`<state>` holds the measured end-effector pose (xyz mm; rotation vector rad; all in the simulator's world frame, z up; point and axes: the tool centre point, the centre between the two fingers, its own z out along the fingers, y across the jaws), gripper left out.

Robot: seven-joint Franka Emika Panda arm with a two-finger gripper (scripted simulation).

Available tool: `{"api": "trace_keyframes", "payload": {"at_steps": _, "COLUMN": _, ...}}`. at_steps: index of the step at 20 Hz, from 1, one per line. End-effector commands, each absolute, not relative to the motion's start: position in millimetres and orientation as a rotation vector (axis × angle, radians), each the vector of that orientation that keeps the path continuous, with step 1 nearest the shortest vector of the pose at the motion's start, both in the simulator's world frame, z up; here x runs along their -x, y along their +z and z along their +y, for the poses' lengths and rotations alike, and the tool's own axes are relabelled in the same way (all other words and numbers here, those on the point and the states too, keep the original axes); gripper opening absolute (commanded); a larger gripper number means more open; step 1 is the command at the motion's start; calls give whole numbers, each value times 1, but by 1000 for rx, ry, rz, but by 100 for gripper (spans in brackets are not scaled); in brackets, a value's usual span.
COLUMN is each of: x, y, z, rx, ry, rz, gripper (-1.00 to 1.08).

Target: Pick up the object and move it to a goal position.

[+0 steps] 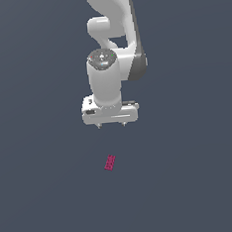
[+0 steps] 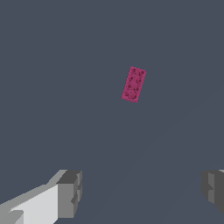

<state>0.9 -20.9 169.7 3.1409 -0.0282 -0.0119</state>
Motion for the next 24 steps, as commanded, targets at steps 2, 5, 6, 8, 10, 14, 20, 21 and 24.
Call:
{"api": "trace_keyframes", "payload": {"at_steps": 2, "x": -1, "y": 170, "z": -20, "rx": -3141, "ry": -11, "rz": -26, "gripper": 100}}
{"api": "trace_keyframes", "payload": {"at_steps": 5, "x": -3, "y": 173, "z": -13, "rx": -3138, "ry": 3, "rz": 9, "gripper": 100}}
{"api": "trace_keyframes", "payload": {"at_steps": 6, "x": -5, "y": 175, "z": -8, "rx": -3137, "ry": 12, "rz": 29, "gripper": 100}}
{"api": "trace_keyframes", "payload": {"at_steps": 8, "x": -7, "y": 179, "z": 1, "rx": -3133, "ry": 29, "rz": 72, "gripper": 100}}
{"api": "trace_keyframes", "payload": {"at_steps": 10, "x": -9, "y": 182, "z": 7, "rx": -3130, "ry": 39, "rz": 98, "gripper": 100}}
{"api": "trace_keyframes", "payload": {"at_steps": 14, "x": -9, "y": 182, "z": 7, "rx": -3131, "ry": 39, "rz": 95, "gripper": 100}}
{"api": "trace_keyframes", "payload": {"at_steps": 20, "x": -17, "y": 175, "z": 4, "rx": -3134, "ry": 36, "rz": 54, "gripper": 100}}
{"api": "trace_keyframes", "payload": {"at_steps": 21, "x": -20, "y": 173, "z": 2, "rx": -3135, "ry": 35, "rz": 42, "gripper": 100}}
{"api": "trace_keyframes", "payload": {"at_steps": 24, "x": -28, "y": 165, "z": -1, "rx": -3137, "ry": 32, "rz": -5, "gripper": 100}}
